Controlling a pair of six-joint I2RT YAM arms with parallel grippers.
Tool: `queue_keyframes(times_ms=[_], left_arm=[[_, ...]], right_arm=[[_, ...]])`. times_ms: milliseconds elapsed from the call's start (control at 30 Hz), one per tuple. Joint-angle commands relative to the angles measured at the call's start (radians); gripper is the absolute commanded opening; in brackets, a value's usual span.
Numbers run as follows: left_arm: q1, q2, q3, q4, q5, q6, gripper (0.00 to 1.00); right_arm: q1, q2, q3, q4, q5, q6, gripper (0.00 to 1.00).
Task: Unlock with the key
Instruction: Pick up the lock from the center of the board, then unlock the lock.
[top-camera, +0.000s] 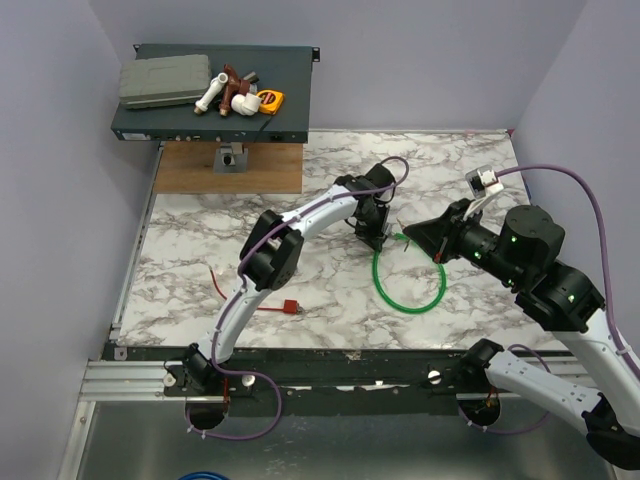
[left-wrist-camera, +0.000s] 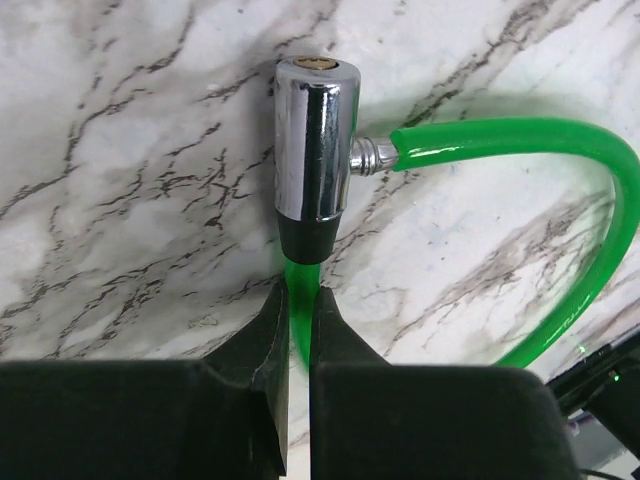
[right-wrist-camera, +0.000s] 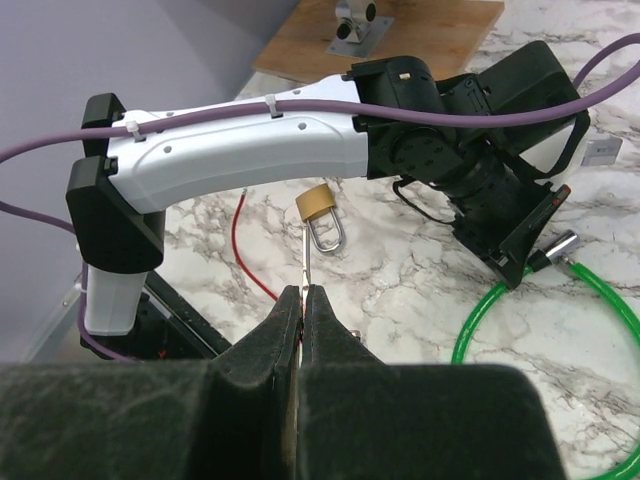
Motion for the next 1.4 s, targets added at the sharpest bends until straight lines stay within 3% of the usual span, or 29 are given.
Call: queue_keyframes(times_ms=[0,100,167,533,600,733,867,1100,1233,1367], left_arm=[[0.007,-0.113,-0.105,0.117,0.113,0.04,0.0],[0.028,-0.252,-0.232,0.217,0.114,0.063,0.0],[0.032,-0.325,-0.239,0.214,0.094,0.123,0.0],[0.043,-0.786,-0.283,0.194,-0.077,0.616,0.0],[0.043,-0.833,-0.229,0.117,-0.1,0.702,0.0],[0.044,-0.972,-0.261,0.049,-0.112,0.879,0.0],[0.04,-1.185,-0.435,0.061,-0.115,1.131,0.0],[0.005,-1.624,-0.929,0.318,-0.113,1.551,0.0],[-0.019,-1.774,-1.051,0.359,-0.029,1.692,0.0],[-0.032,-1.878,-1.137,0.432,0.043,1.812,0.0]], right_arm=[[-0.004,0.003,0.046,-0.043,0.02,-0.025,0.01],[-0.003,0.01,0.067,-0.046,0.029,-0.036,0.01],[-0.003,0.015,0.087,-0.05,0.031,-0.041,0.01],[-0.004,0.059,0.164,-0.004,-0.002,-0.076,0.01],[-0.004,0.074,0.172,0.019,-0.04,-0.079,0.01],[-0.005,0.115,0.224,0.042,-0.153,-0.087,0.01],[-0.005,0.147,0.279,0.052,-0.306,-0.093,0.01],[-0.003,0.206,0.314,0.025,-0.576,-0.104,0.01],[-0.004,0.277,0.341,-0.025,-0.736,-0.116,0.01],[-0.004,0.32,0.343,-0.059,-0.789,-0.143,0.01]])
